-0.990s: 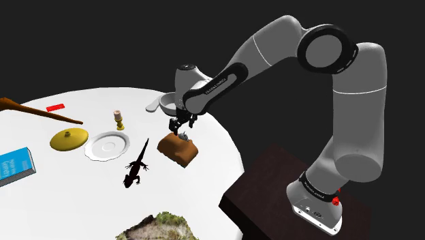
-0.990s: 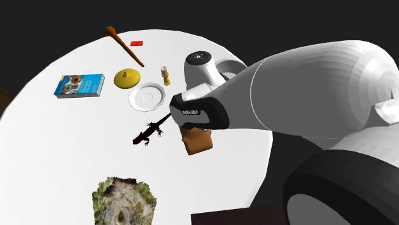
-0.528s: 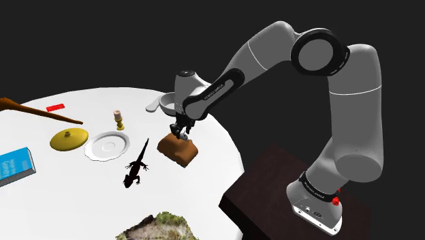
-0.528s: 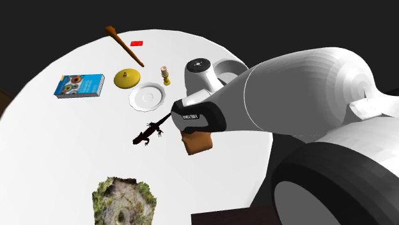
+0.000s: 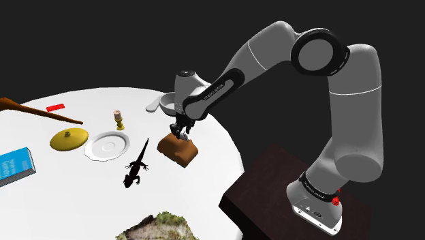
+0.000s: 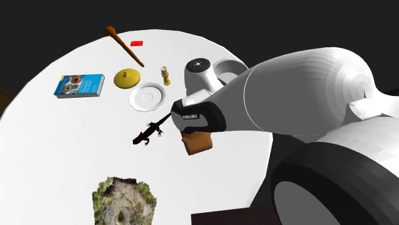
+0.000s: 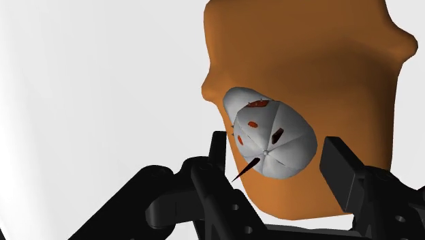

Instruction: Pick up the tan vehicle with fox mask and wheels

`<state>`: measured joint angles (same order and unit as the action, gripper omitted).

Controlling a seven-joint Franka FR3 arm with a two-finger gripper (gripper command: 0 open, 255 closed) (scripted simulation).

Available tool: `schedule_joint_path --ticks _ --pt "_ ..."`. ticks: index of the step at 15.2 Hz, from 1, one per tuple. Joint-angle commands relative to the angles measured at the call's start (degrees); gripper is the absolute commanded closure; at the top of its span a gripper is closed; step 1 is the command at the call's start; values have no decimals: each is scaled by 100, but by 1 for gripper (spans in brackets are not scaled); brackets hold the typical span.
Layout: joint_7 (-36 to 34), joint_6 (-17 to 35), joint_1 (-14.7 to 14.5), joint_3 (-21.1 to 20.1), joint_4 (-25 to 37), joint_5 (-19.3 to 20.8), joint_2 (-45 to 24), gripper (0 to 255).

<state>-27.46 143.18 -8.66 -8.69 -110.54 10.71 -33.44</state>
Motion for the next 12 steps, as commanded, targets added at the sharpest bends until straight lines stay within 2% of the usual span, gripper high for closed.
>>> schedule_joint_path --ticks 1,12 --pt "10 -52 12 -8 -15 -15 58 255" --pt "134 -654 98 -130 -39 -183 690 255"
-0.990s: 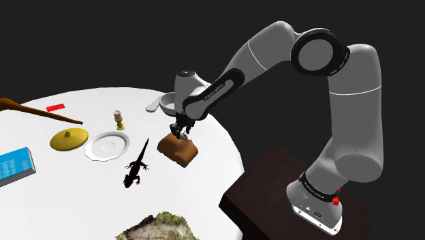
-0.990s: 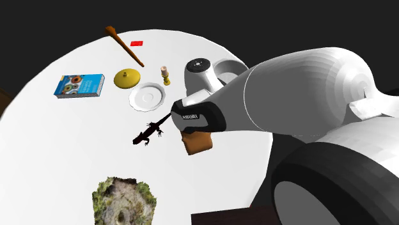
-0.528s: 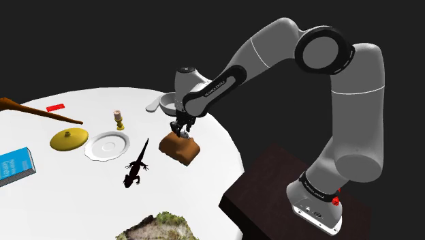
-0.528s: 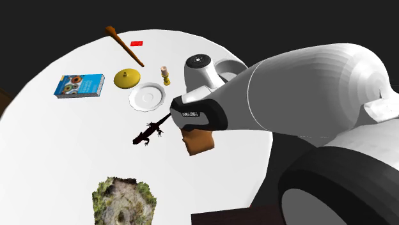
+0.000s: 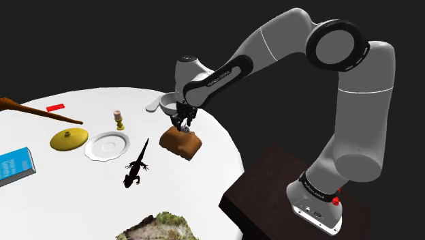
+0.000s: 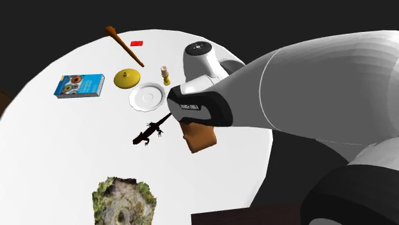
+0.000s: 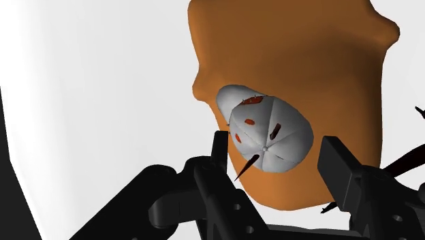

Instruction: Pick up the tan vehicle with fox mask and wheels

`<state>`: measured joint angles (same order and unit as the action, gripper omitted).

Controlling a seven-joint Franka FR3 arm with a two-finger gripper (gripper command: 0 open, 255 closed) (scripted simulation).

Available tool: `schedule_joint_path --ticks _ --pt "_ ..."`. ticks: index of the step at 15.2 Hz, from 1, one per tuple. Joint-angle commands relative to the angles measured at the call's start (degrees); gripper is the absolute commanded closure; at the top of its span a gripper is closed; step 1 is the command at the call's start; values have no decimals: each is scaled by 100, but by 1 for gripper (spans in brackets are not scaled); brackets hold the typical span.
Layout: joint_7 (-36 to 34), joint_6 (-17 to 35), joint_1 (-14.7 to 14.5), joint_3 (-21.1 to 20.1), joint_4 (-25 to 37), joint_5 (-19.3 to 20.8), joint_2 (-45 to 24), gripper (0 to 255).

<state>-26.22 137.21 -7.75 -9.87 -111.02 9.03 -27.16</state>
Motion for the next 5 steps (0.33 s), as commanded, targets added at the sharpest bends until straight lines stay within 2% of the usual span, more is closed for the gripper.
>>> schedule_joint_path --ticks 1,5 --pt "22 -114 13 -21 14 -31 116 255" --pt "47 -240 26 -40 30 -65 228 255"
